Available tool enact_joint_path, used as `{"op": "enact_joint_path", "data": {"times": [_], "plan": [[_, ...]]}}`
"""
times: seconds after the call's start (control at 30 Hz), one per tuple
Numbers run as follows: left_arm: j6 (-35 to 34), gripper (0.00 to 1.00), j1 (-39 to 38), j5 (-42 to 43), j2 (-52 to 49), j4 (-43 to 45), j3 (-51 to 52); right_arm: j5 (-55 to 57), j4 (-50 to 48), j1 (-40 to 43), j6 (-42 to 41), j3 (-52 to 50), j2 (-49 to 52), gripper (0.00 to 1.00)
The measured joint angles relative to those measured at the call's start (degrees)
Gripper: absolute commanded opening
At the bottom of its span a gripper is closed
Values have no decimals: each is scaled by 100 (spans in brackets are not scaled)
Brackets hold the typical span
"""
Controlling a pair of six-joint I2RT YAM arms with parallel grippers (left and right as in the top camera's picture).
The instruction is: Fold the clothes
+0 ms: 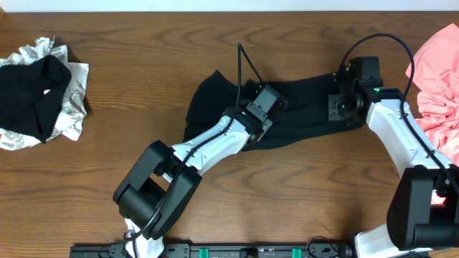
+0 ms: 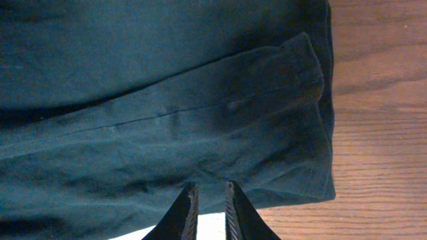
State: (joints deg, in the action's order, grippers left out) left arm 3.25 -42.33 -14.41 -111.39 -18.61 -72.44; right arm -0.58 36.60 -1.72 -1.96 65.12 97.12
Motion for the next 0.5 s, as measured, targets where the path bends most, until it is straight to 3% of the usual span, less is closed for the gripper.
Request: {"op": "enact_joint_path", "data": {"times": [0.5], "plan": [[345,42,297,-24,-299,396,0,0,2,0,0,-4,0,14]]}}
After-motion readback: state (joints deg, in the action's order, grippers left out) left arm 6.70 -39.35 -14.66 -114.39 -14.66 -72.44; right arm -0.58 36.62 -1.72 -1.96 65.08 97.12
